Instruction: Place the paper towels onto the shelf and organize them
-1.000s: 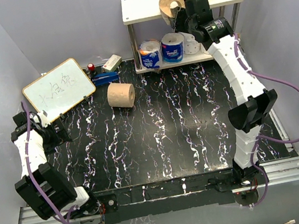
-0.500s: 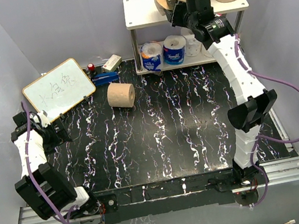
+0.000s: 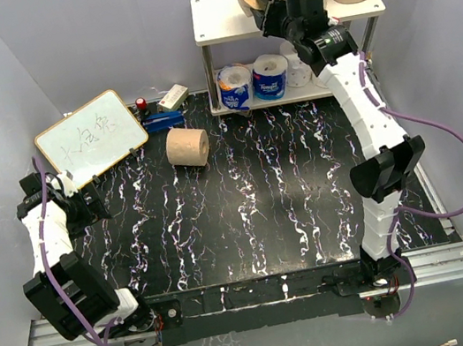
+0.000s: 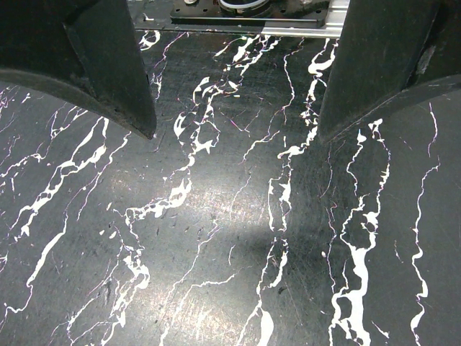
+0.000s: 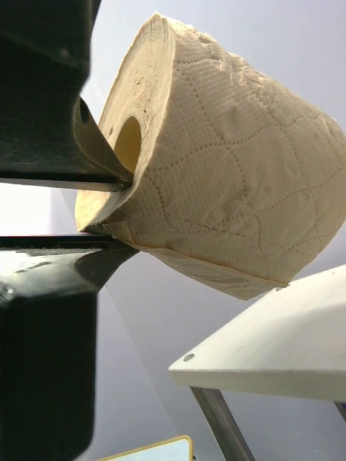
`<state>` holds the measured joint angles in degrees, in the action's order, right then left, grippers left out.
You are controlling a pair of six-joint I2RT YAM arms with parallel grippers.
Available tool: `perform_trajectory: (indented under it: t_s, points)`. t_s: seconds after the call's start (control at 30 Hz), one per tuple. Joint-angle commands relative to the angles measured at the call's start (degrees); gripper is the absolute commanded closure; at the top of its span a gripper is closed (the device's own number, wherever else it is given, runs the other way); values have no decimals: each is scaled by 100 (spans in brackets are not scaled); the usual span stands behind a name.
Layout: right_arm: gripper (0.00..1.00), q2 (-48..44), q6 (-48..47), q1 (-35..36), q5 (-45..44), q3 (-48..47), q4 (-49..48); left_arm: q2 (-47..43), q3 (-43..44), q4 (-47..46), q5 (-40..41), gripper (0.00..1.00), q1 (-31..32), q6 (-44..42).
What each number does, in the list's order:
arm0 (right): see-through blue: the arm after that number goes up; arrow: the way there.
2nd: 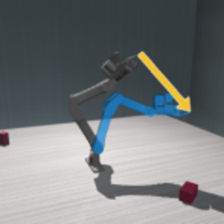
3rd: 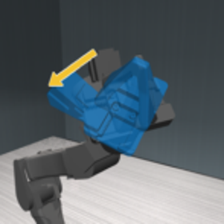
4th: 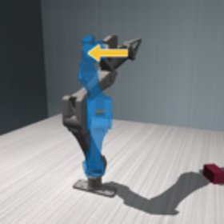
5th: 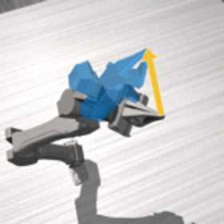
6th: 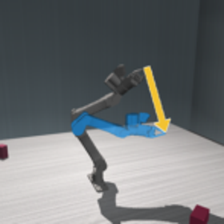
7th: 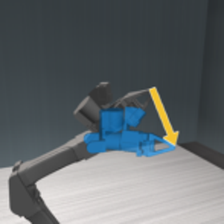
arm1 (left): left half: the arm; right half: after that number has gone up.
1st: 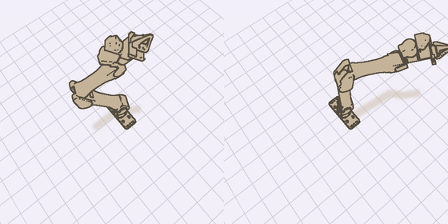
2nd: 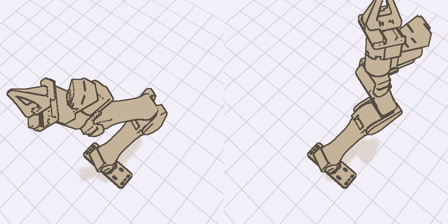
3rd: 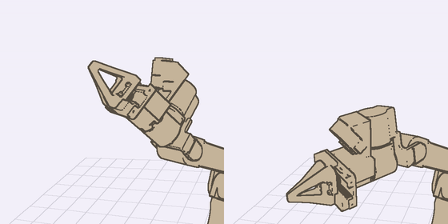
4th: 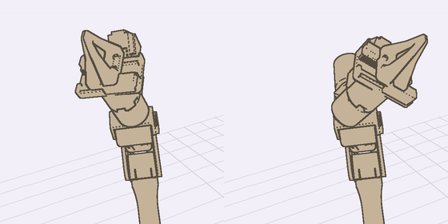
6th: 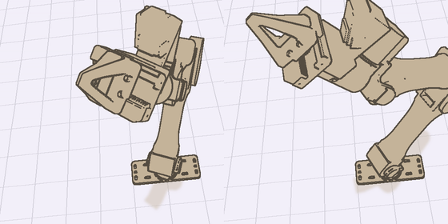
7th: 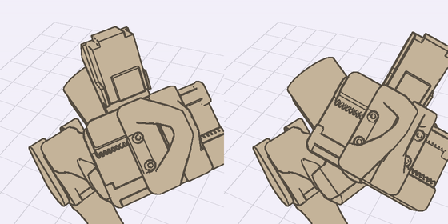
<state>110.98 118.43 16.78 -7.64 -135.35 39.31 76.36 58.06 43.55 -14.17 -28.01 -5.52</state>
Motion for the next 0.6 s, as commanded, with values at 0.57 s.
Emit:
perform_trajectory:
  t_s: [0.57]
  points:
    - [98,-512,101,9,-326,307,-132,-164,-5,86,-49,7,-36,-36]
